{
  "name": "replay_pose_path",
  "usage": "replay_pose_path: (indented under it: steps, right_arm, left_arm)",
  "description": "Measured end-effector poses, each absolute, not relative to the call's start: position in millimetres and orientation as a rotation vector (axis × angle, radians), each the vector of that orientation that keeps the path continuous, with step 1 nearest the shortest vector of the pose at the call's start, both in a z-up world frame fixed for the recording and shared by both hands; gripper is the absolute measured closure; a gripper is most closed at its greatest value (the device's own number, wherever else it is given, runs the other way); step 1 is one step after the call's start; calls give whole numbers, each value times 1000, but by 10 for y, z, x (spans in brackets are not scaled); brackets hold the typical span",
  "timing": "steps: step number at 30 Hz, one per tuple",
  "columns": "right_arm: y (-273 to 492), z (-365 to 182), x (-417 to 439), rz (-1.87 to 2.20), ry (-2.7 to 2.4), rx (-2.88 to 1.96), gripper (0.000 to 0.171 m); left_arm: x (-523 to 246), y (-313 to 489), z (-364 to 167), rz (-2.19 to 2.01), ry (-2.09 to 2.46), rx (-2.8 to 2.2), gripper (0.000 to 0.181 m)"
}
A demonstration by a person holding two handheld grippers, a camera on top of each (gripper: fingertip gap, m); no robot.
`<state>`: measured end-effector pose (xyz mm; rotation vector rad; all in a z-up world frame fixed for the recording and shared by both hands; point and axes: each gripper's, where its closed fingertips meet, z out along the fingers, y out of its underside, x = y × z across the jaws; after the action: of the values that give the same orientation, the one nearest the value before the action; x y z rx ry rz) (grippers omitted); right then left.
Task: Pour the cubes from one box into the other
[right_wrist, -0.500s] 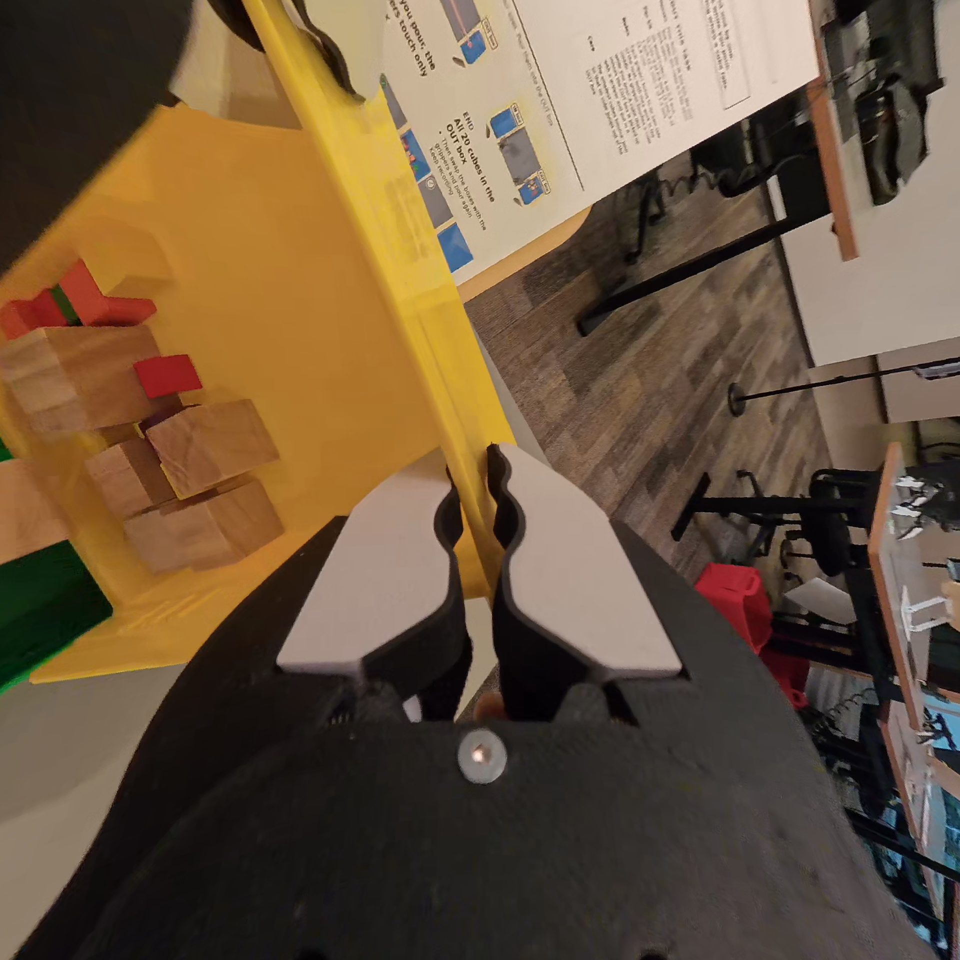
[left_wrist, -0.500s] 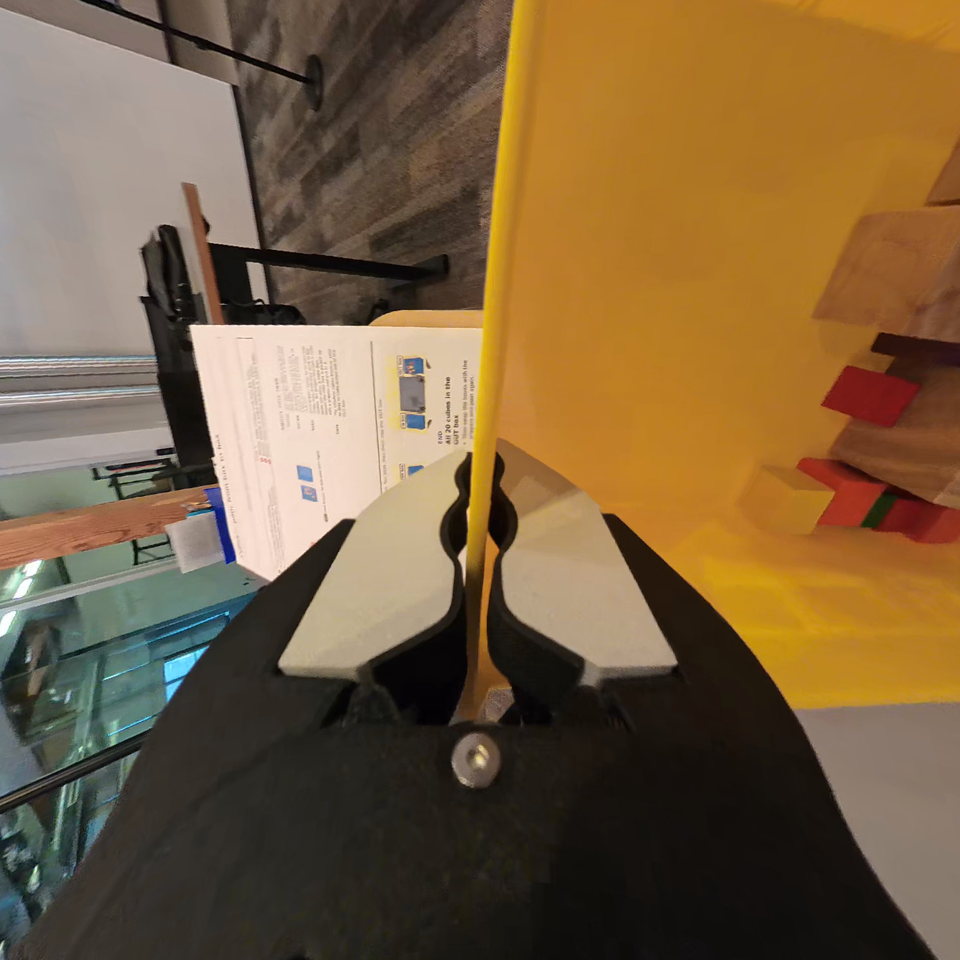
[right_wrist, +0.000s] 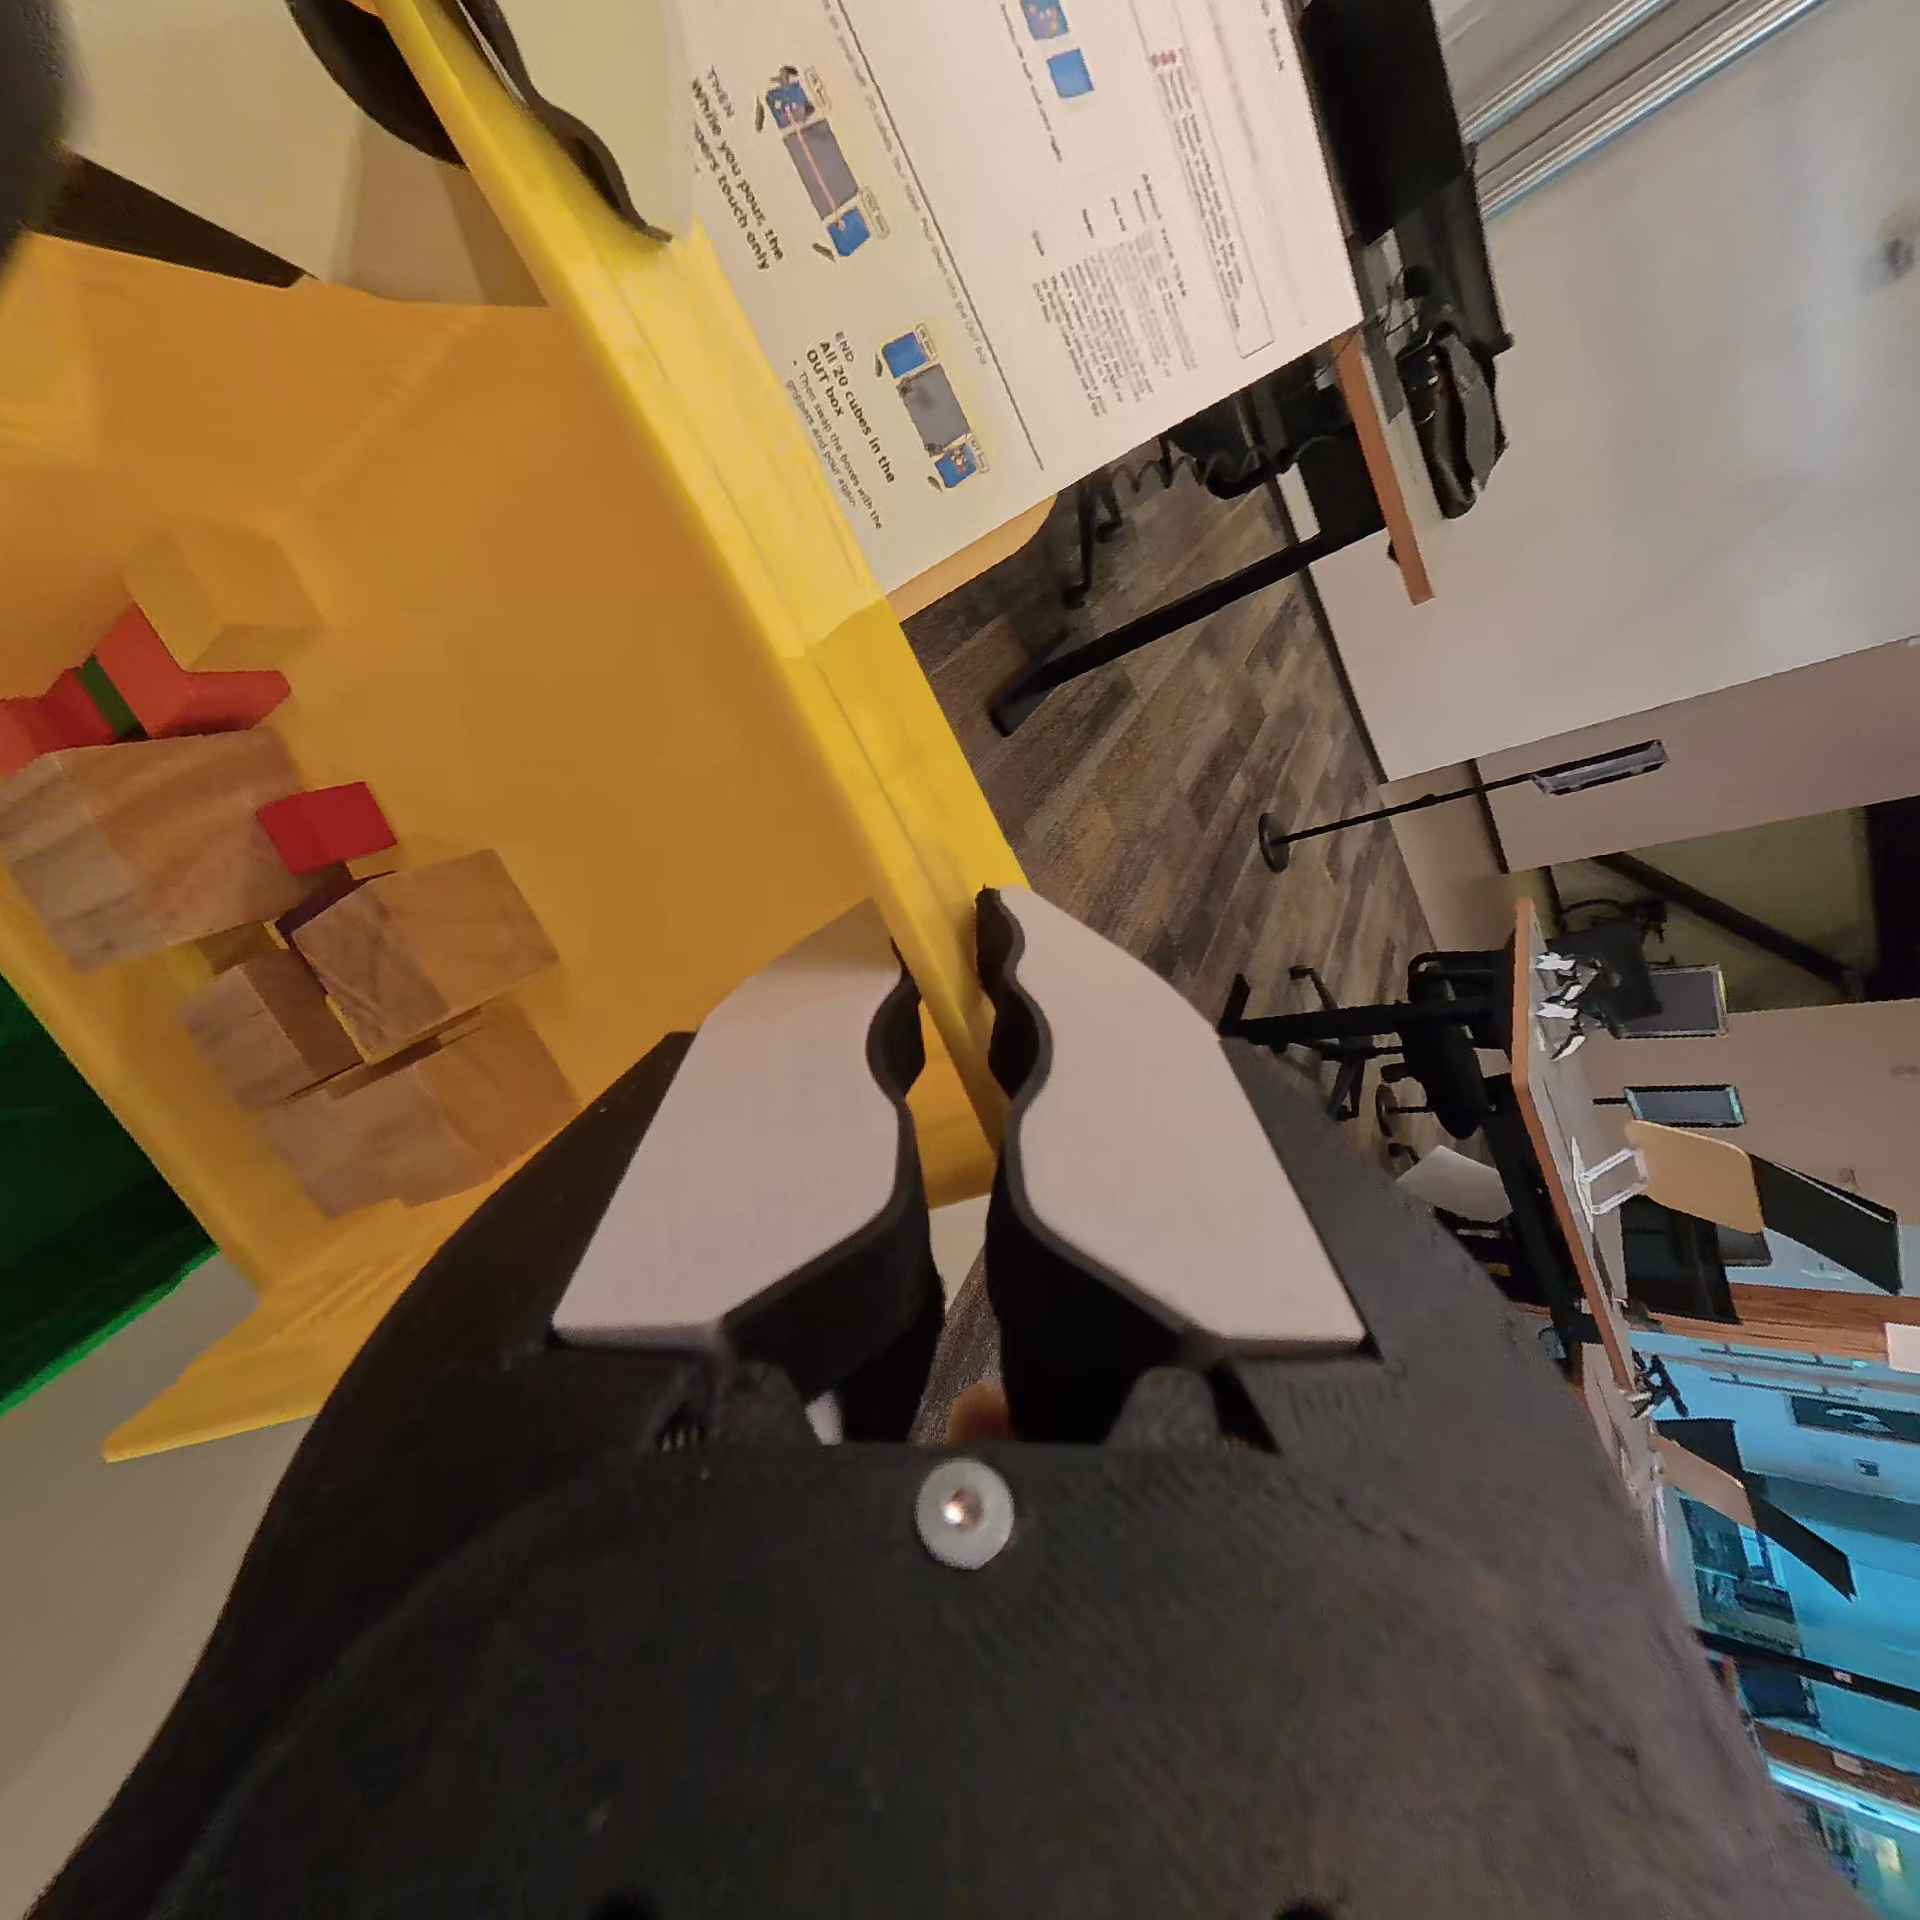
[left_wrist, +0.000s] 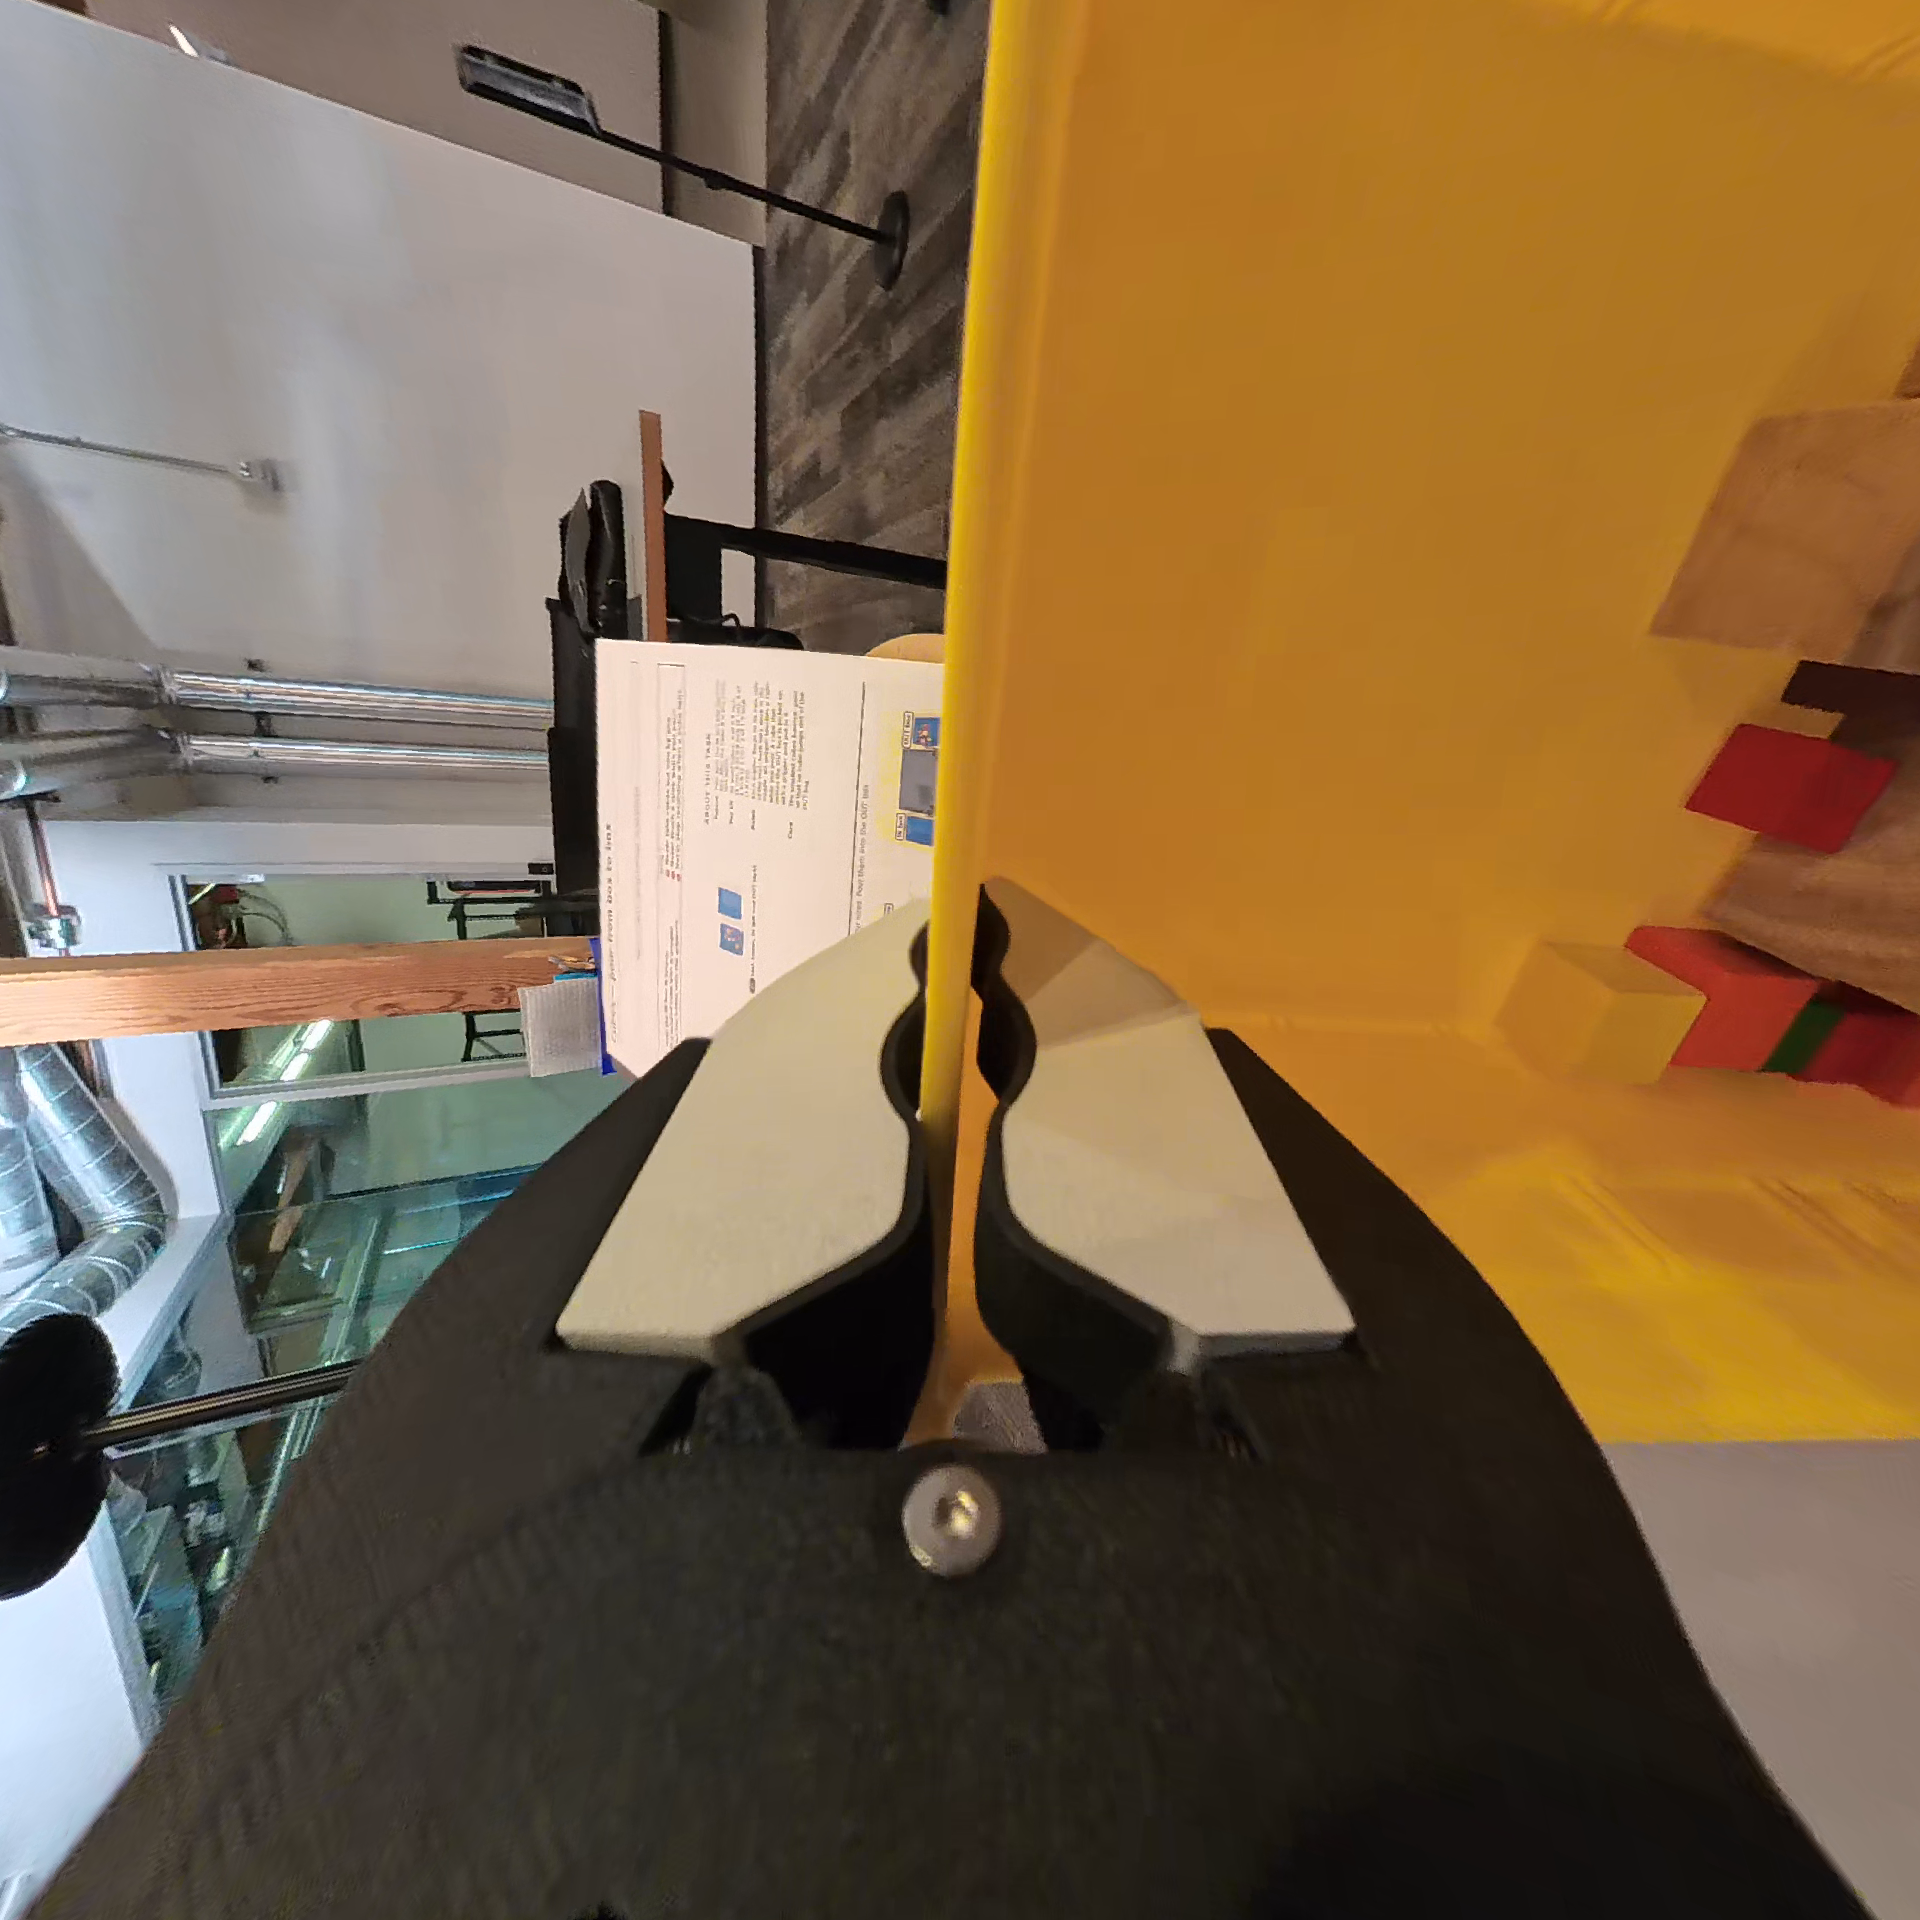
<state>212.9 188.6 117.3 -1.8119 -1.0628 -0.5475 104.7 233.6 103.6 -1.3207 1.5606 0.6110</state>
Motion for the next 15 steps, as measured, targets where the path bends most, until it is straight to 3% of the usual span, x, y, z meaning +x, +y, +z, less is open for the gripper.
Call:
replay_pose_path:
  steps: [1,15]
  right_arm:
    - [1854,1193,2116,-556,-1056,-1800,168]
    - [1552,1183,2023,-635,-991,-1678,167]
  left_arm:
    - [1037,2308,1057,612,1551,-1312,180]
    - [946,2010,1079,692,1454,-1207,180]
